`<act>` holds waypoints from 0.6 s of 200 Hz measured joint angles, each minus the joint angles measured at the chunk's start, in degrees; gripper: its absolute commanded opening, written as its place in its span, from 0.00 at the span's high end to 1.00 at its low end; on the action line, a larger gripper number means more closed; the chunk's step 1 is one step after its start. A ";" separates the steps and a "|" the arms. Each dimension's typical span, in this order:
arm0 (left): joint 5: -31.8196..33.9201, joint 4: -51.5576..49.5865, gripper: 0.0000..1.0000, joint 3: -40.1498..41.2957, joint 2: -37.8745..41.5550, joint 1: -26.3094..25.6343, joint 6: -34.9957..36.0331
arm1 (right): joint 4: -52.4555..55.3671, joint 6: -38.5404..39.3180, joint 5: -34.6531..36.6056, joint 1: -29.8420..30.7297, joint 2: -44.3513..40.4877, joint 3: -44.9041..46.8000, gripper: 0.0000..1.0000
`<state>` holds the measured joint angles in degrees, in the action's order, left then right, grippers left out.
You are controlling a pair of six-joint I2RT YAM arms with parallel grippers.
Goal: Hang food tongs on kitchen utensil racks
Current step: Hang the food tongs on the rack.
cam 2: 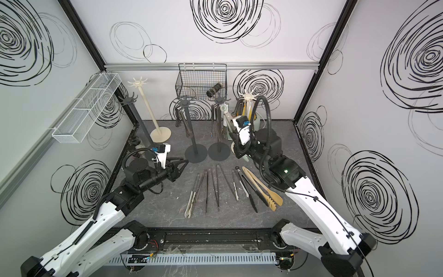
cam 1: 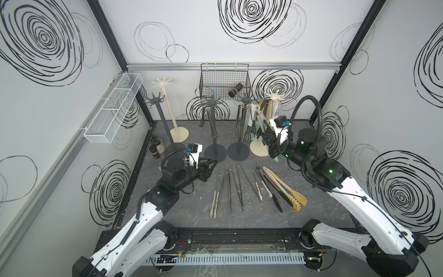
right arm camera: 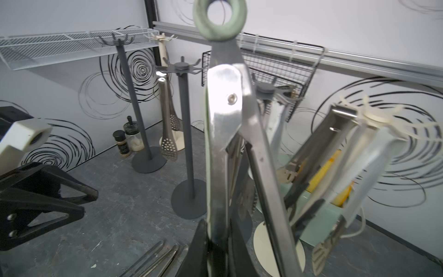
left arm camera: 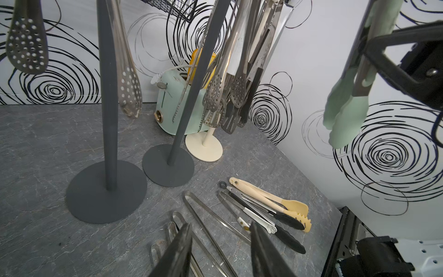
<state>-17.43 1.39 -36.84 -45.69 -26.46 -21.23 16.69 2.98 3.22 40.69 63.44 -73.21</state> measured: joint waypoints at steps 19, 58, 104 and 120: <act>0.22 0.02 0.57 0.00 -0.02 -0.26 -0.04 | -0.07 -0.02 2.62 4.61 7.37 -5.33 1.00; 0.72 -0.02 0.57 0.00 -0.04 -0.55 -0.07 | 0.70 -1.31 5.81 8.22 20.33 -15.43 1.00; 0.92 -0.04 0.57 0.00 -0.04 -0.55 0.00 | 2.62 -3.26 7.28 8.35 25.81 -19.30 1.00; 0.96 -0.04 0.57 0.00 -0.04 -0.55 0.00 | 3.15 -3.82 7.63 8.35 26.38 -19.98 1.00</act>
<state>-16.47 1.34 -36.84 -45.74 -27.00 -21.23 19.84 -0.84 10.85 49.04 89.82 -93.19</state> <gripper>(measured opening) 0.431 0.128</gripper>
